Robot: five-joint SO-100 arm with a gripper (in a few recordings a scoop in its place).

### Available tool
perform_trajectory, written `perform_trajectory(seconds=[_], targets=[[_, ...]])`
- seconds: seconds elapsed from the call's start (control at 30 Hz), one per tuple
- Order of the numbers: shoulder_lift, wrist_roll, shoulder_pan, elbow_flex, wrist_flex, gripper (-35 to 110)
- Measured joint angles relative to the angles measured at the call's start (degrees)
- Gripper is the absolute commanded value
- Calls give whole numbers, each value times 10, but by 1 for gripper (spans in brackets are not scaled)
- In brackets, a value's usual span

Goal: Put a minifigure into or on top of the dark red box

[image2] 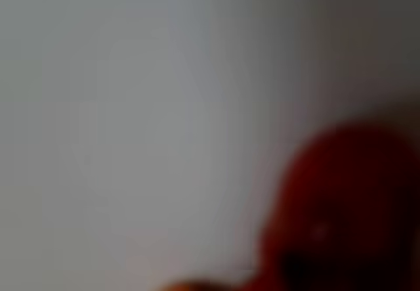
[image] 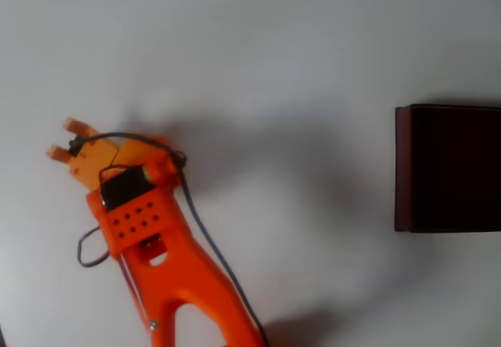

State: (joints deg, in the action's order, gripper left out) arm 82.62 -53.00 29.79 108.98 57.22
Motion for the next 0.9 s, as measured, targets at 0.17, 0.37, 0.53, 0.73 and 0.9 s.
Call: perform_trajectory(seconds=[0.17,0.37,0.53,0.73,0.9], targets=[[-25,3,0,-27,21,17],[-55,7,0,-76,60,11],[-59,3,0,-87,76,10],[-65,3,0,-90,78,5],[-78,2,0,-116,107,0]])
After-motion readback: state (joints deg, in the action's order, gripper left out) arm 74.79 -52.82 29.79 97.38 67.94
